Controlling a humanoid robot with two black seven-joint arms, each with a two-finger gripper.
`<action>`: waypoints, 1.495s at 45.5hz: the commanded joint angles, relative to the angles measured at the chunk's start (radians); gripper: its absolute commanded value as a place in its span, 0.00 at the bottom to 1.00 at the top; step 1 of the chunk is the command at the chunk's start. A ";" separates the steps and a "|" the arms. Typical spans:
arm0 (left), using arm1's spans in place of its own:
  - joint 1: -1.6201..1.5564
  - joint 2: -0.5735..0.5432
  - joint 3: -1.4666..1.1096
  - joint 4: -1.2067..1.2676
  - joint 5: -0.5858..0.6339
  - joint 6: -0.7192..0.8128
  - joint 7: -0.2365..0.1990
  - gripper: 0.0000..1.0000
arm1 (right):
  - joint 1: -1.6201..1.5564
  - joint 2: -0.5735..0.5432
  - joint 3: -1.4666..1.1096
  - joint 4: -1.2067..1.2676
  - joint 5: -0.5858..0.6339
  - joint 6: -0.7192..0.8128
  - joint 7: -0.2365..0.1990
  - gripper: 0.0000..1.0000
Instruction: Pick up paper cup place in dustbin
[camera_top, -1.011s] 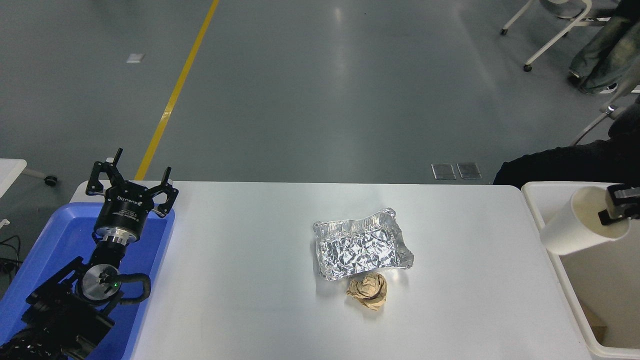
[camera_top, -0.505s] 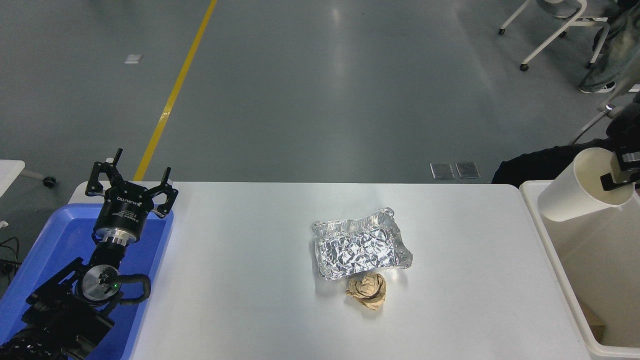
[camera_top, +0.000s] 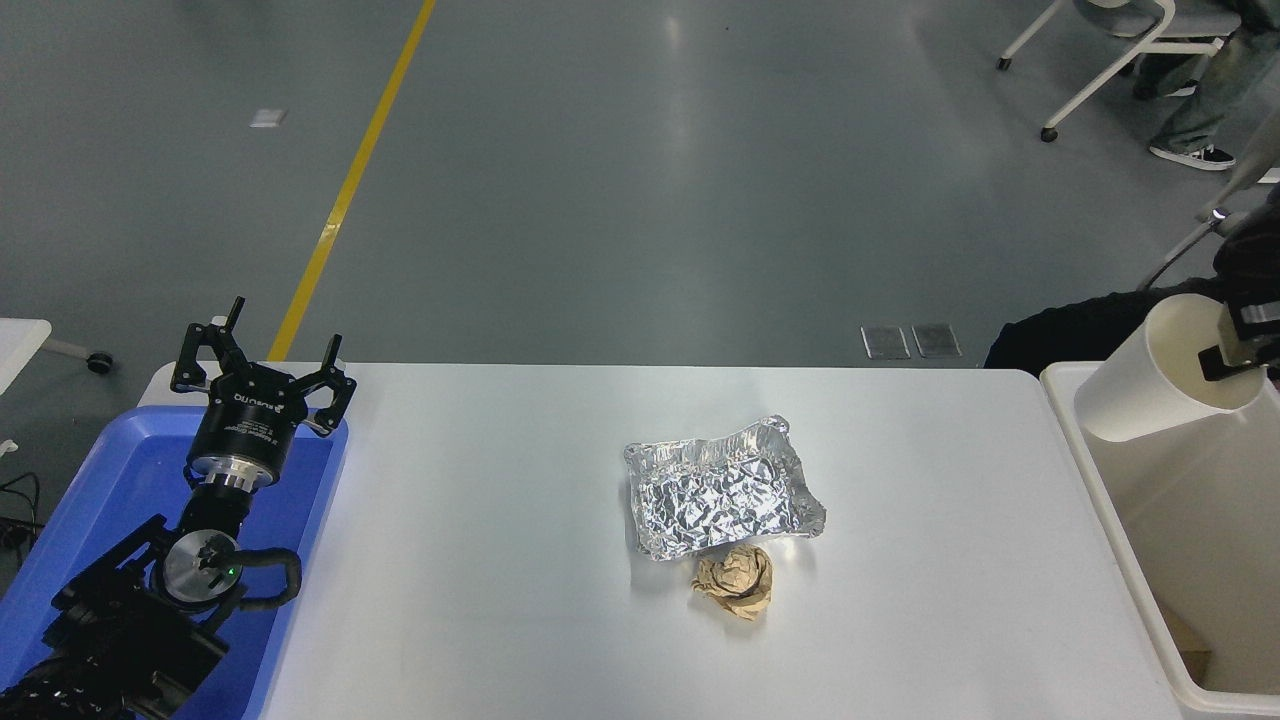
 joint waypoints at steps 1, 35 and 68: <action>0.000 0.001 0.000 0.000 -0.001 0.001 0.000 1.00 | -0.127 -0.069 0.008 -0.155 -0.027 -0.020 -0.018 0.00; 0.000 0.001 0.000 0.000 -0.001 0.001 0.000 1.00 | -1.522 -0.152 0.955 -1.106 0.018 -0.221 -0.031 0.00; 0.000 0.001 -0.002 0.000 -0.001 0.000 -0.003 1.00 | -1.758 -0.015 1.245 -1.183 0.102 -0.331 -0.182 1.00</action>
